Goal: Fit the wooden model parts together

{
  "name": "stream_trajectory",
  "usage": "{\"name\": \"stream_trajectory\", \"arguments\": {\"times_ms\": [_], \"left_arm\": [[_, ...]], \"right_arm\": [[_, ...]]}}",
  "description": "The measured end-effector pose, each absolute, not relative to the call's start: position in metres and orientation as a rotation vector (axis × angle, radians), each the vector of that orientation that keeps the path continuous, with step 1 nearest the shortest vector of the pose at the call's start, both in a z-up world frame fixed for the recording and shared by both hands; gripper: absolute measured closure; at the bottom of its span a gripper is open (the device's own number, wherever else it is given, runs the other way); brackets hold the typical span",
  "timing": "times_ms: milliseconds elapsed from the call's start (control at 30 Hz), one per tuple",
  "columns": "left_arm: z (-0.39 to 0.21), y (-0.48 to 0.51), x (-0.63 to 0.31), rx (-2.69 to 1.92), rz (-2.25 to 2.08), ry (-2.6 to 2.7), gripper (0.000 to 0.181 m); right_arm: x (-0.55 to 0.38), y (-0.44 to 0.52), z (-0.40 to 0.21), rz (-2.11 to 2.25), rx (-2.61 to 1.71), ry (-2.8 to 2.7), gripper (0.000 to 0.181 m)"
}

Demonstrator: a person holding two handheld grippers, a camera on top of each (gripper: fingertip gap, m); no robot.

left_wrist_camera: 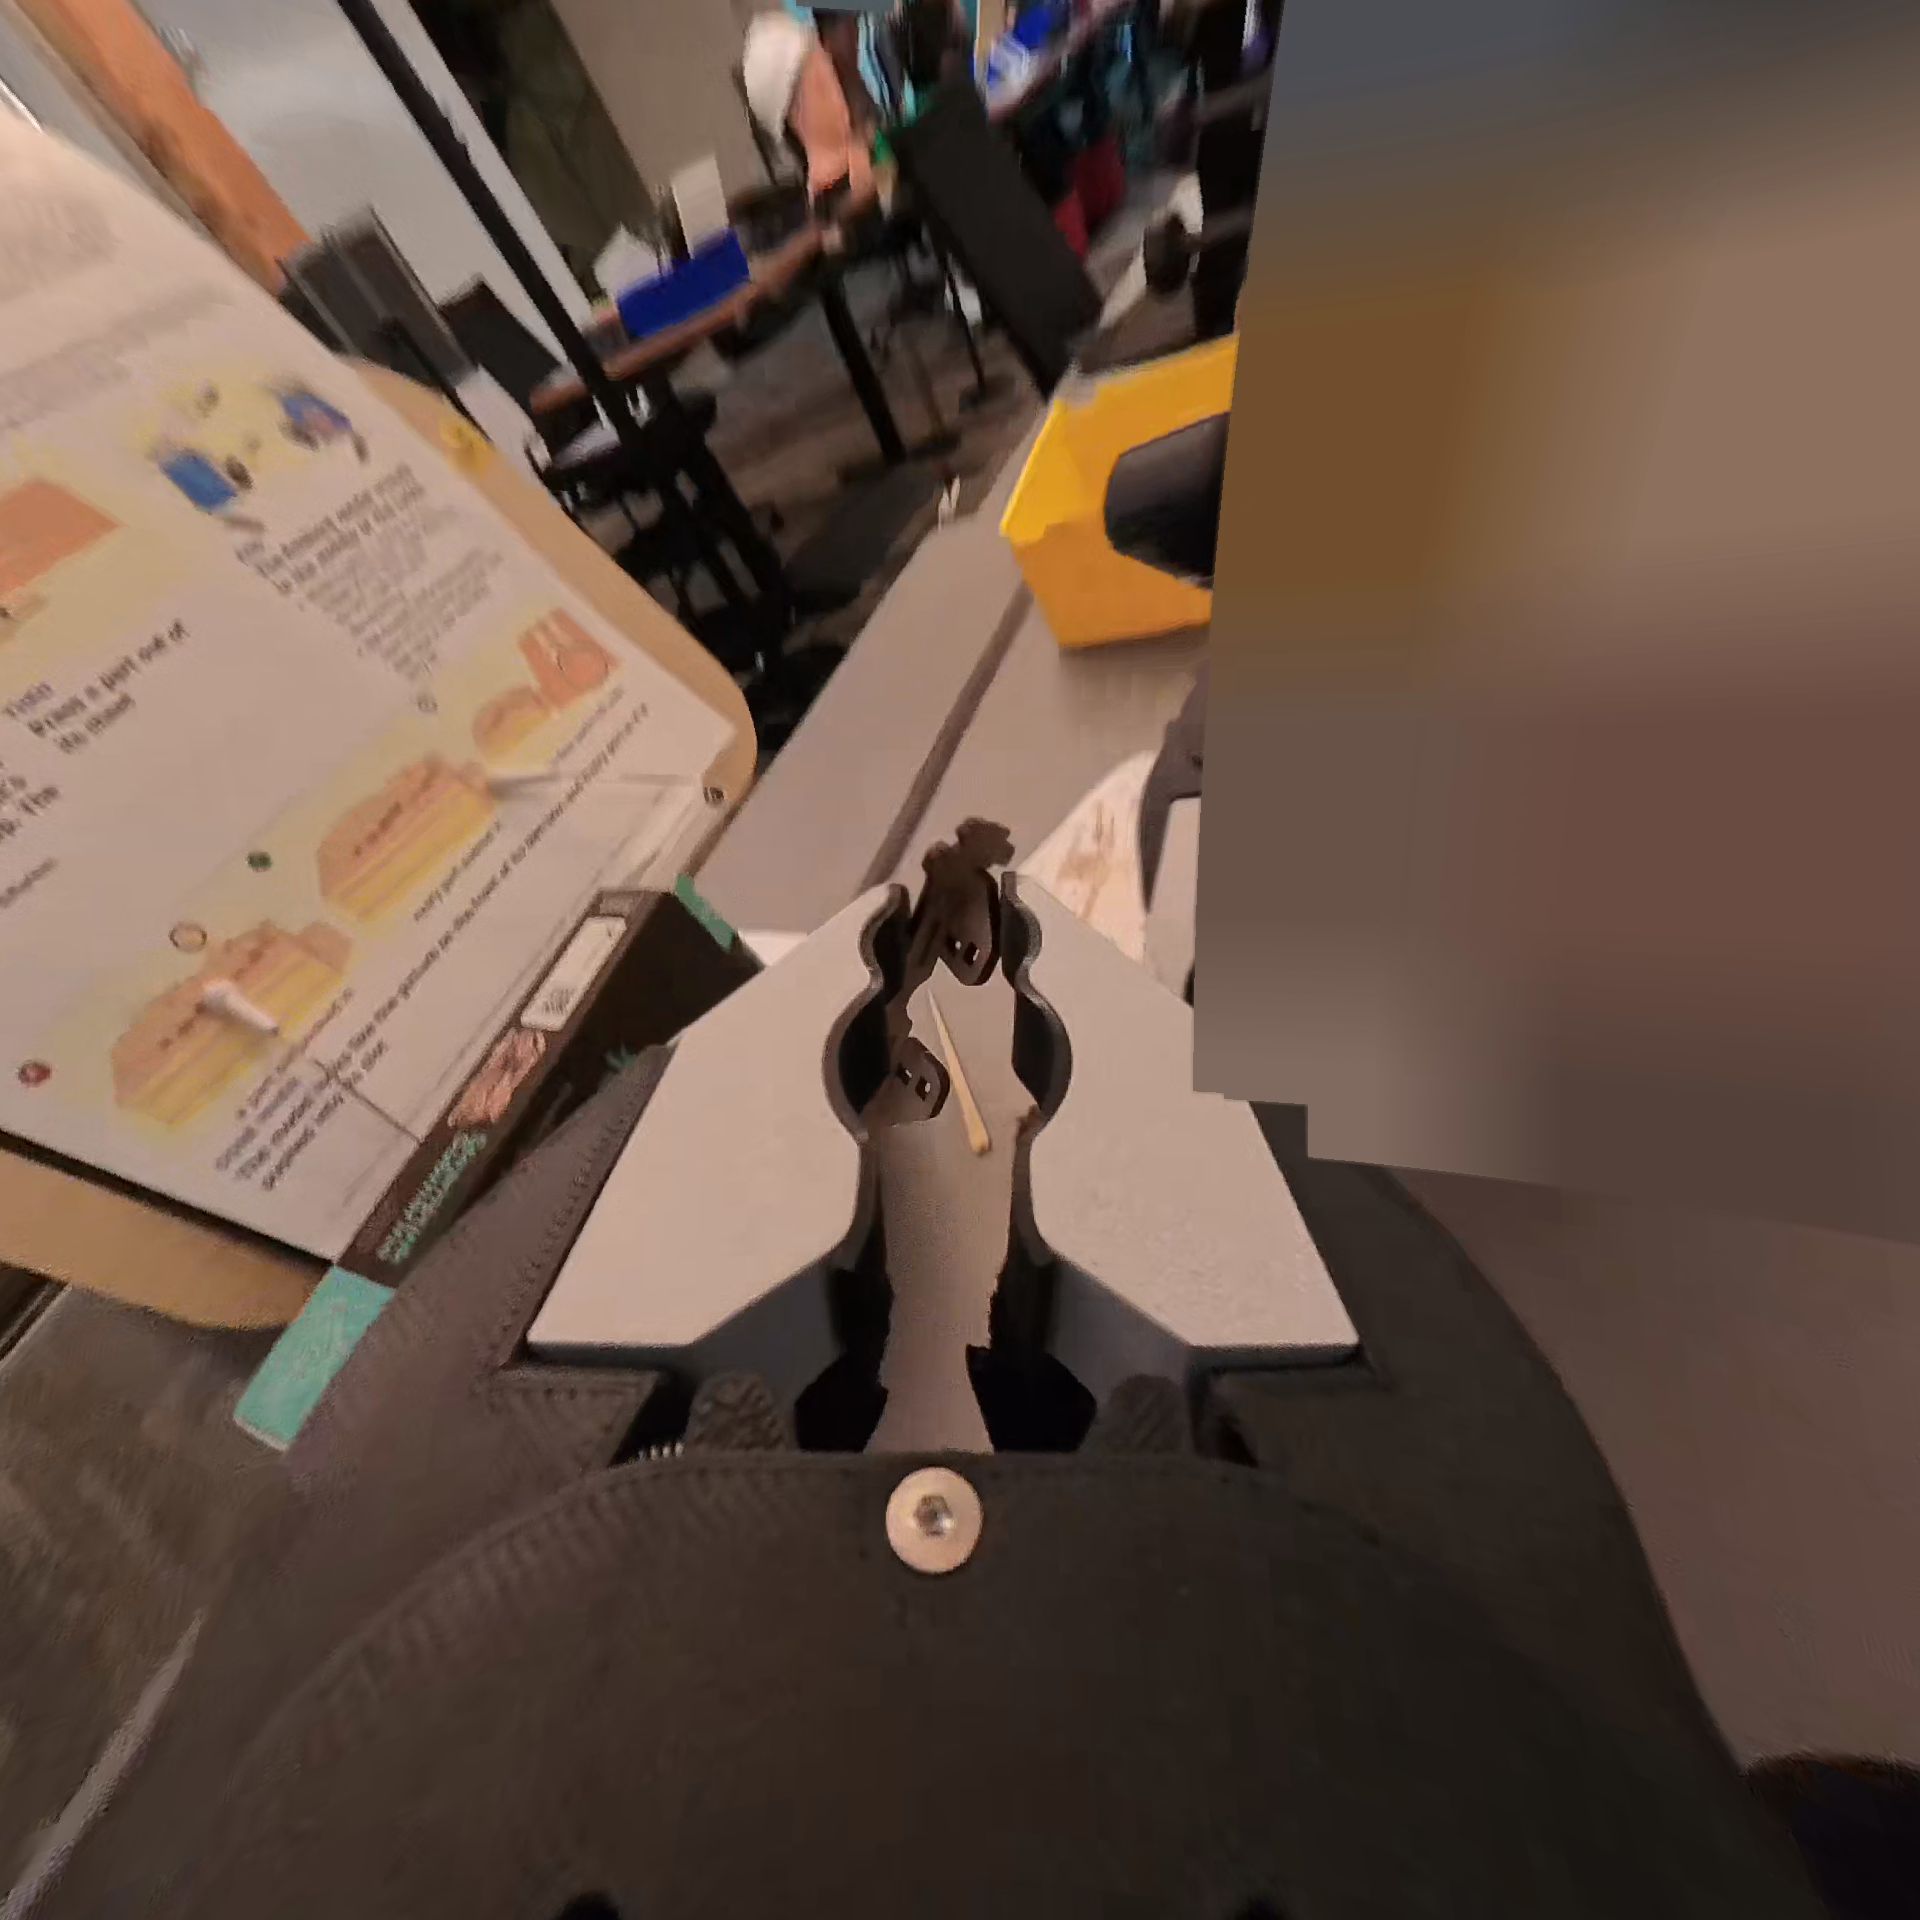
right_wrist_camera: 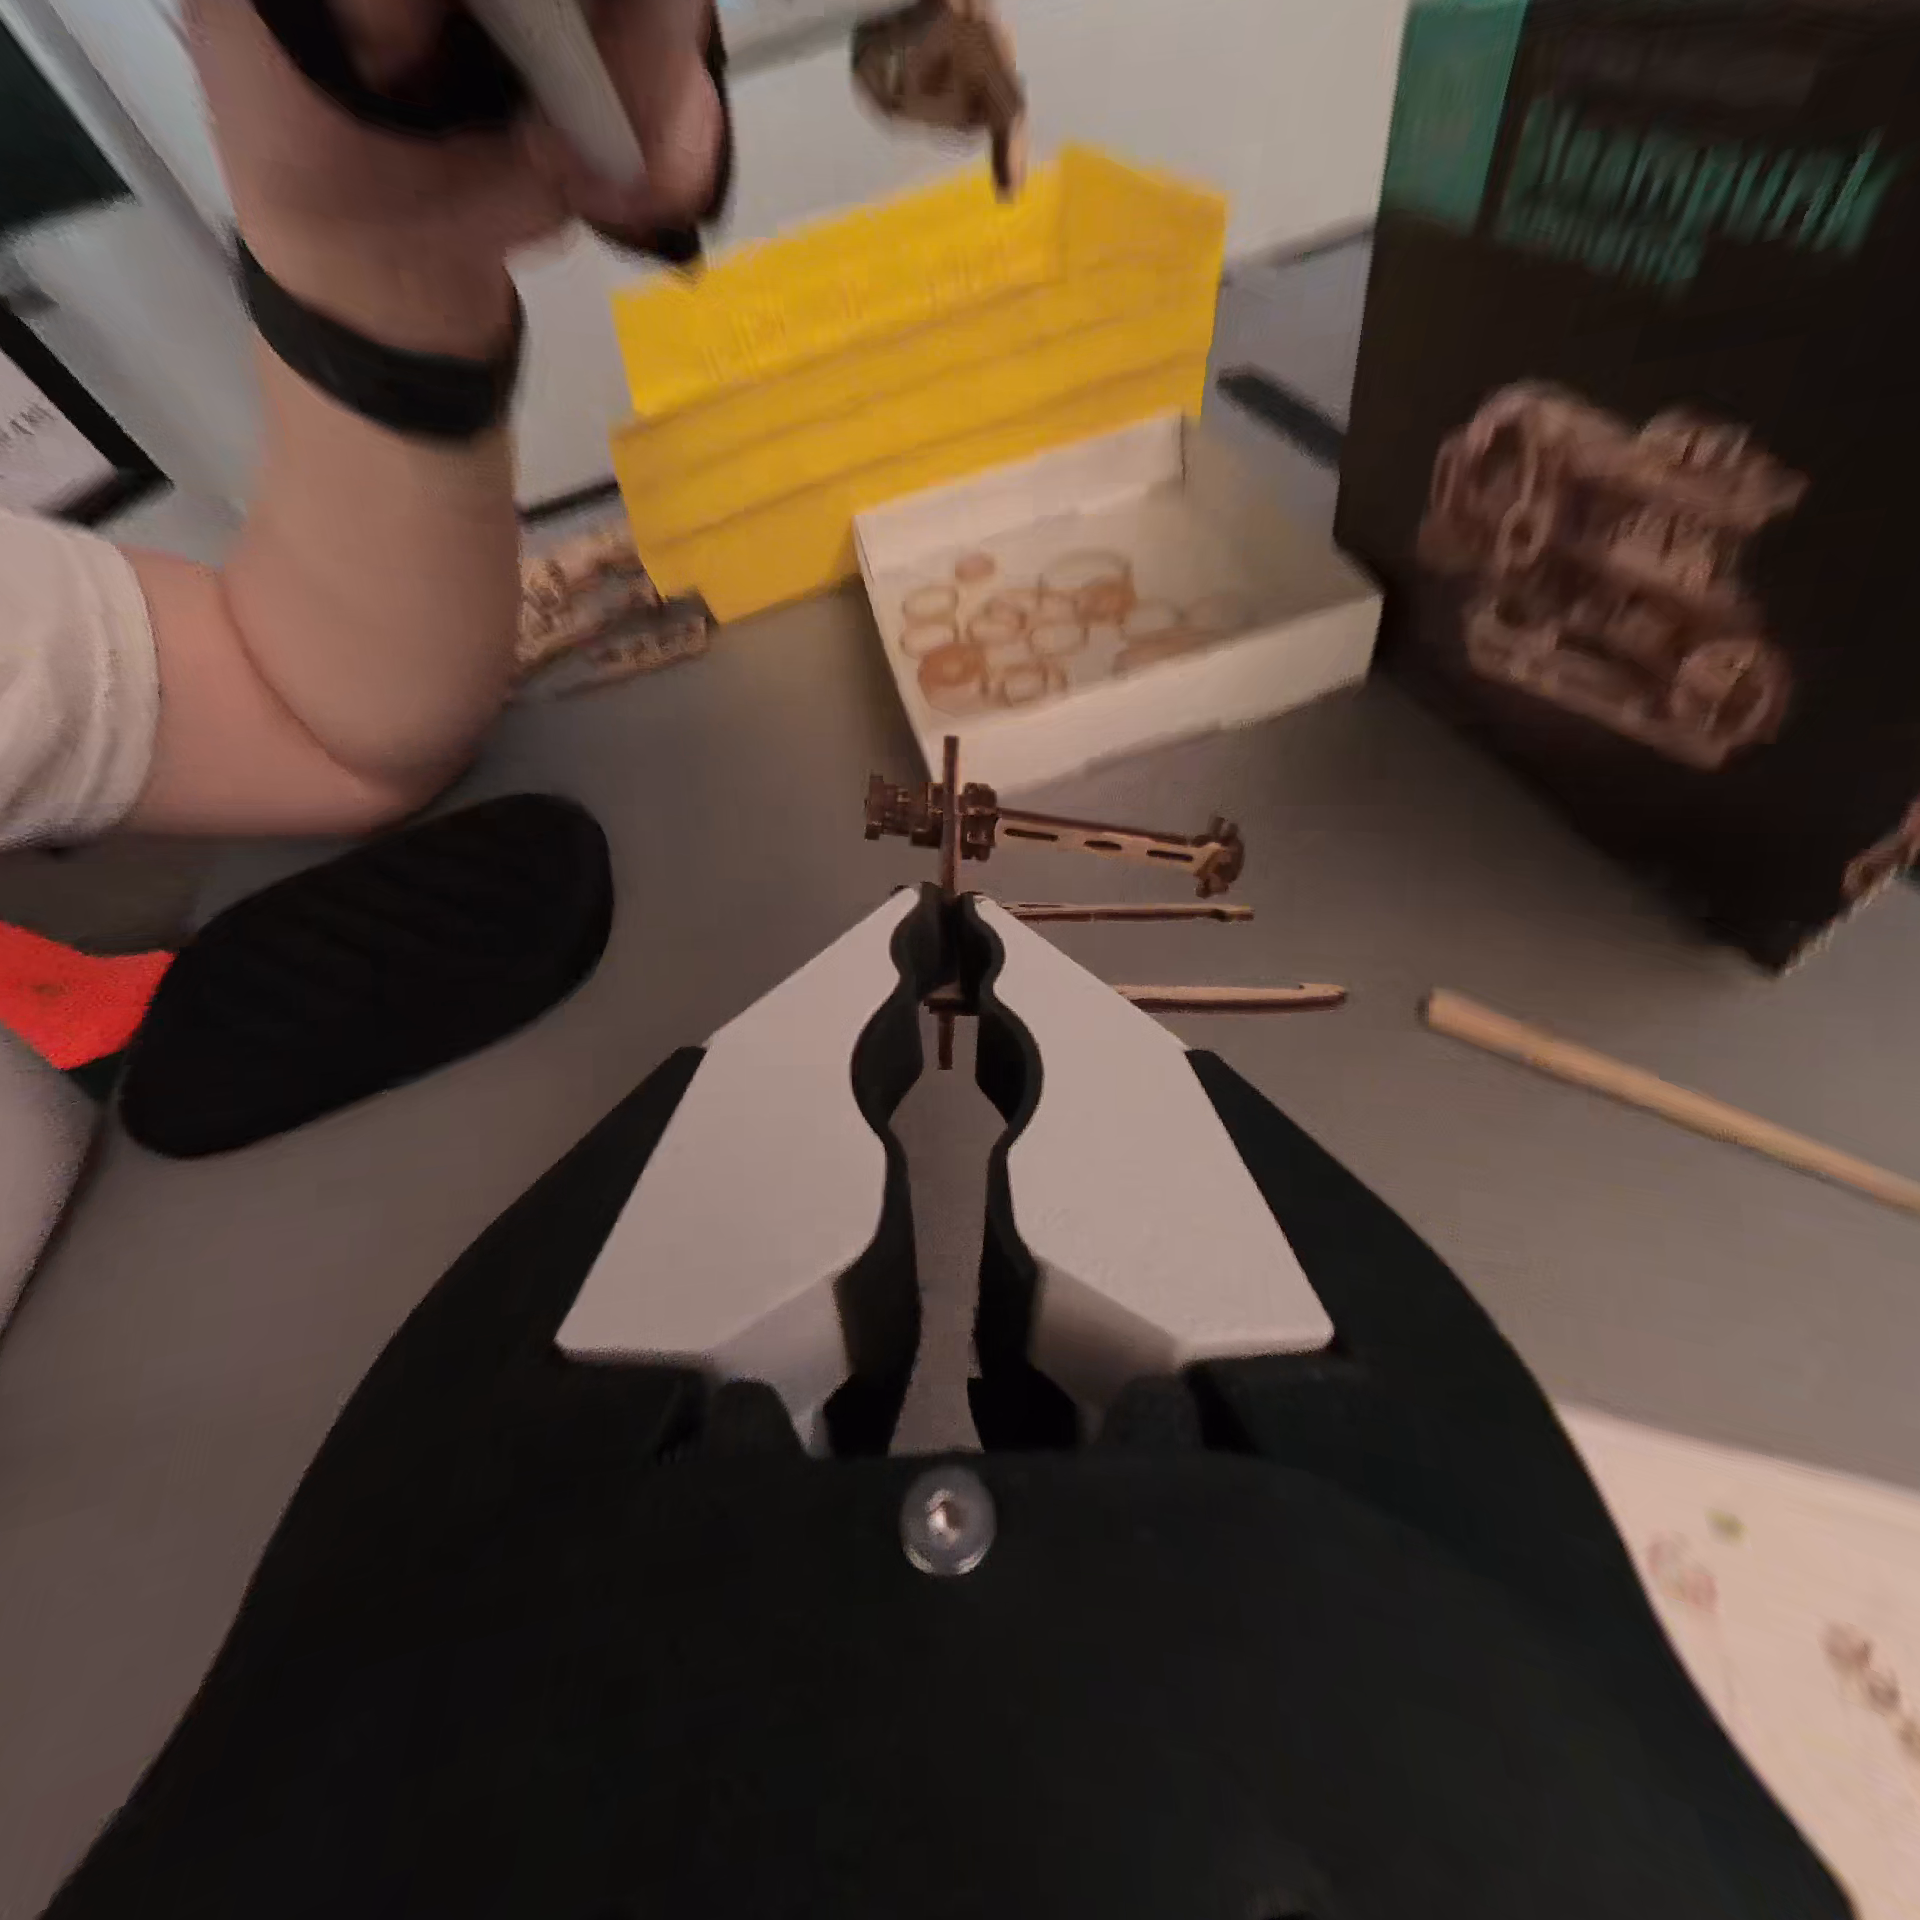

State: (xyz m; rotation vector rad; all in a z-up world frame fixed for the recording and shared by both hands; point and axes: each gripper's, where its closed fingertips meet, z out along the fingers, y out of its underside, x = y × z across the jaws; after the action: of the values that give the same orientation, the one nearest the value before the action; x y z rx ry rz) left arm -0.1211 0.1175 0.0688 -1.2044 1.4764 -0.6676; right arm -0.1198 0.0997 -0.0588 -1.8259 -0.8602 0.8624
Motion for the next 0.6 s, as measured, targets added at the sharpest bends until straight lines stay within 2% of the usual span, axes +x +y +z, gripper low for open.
{"name": "stream_trajectory", "arguments": {"times_ms": [133, 300, 533, 567, 600], "left_arm": [[0.05, 0.123, -0.115, -1.256, -0.497, 1.524, 0.166], [0.012, 0.099, -0.098, -1.297, -0.521, 1.681, 0.166], [-0.009, 0.091, -0.09, -1.286, -0.517, 1.759, 0.166], [-0.013, 0.09, -0.09, -1.285, -0.491, 1.777, 0.166], [-0.018, 0.09, -0.09, -1.277, -0.462, 1.796, 0.166]], "right_arm": [[-0.114, 0.079, -0.079, 0.722, -1.854, -0.812, 0.181], [-0.107, 0.074, -0.09, 0.662, -1.916, -0.763, 0.181], [-0.106, 0.071, -0.113, 0.605, -2.003, -0.814, 0.18], [-0.106, 0.071, -0.113, 0.612, -2.005, -0.81, 0.178], [-0.105, 0.071, -0.112, 0.617, -2.009, -0.799, 0.168]]}}
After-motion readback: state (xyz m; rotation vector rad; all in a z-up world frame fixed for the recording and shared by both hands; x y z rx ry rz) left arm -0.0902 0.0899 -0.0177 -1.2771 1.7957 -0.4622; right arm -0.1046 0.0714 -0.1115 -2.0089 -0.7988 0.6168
